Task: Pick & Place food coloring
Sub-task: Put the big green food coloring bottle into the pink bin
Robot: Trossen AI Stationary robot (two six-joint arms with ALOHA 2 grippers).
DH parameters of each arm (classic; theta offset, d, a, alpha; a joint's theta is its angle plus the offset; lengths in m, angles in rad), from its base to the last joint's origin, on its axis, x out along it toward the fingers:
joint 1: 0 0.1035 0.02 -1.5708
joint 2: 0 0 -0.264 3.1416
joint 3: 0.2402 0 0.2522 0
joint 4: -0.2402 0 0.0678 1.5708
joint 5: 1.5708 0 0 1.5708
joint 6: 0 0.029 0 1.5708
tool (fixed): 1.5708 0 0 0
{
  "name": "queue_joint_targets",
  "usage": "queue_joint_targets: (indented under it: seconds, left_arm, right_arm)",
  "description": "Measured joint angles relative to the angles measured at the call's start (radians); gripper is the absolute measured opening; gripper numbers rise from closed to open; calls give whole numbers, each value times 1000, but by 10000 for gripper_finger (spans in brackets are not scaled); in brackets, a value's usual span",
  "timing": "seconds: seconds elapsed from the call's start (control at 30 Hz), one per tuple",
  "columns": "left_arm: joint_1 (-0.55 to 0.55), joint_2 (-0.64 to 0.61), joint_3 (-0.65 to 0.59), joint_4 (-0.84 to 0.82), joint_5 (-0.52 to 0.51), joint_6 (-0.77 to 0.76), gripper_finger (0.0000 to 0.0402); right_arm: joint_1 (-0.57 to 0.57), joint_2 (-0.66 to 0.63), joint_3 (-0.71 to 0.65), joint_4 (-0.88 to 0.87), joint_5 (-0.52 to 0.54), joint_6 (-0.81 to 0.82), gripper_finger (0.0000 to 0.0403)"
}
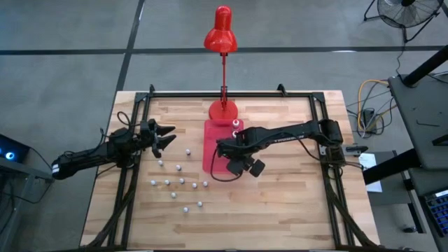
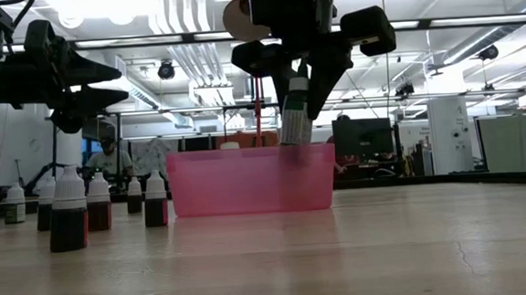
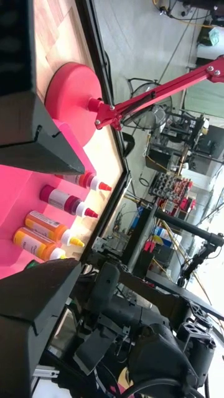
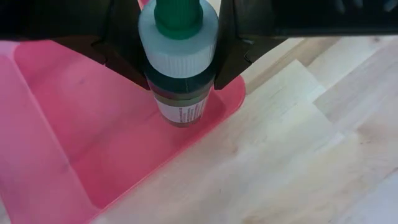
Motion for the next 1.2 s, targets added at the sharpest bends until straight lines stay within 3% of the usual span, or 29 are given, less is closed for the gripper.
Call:
queue_joint_targets:
  seconds: [1.2]
  left_arm:
    - [0,0,0,0,0,0,204]
  right_arm:
    - [-6,126,37,17,-28,-67,137]
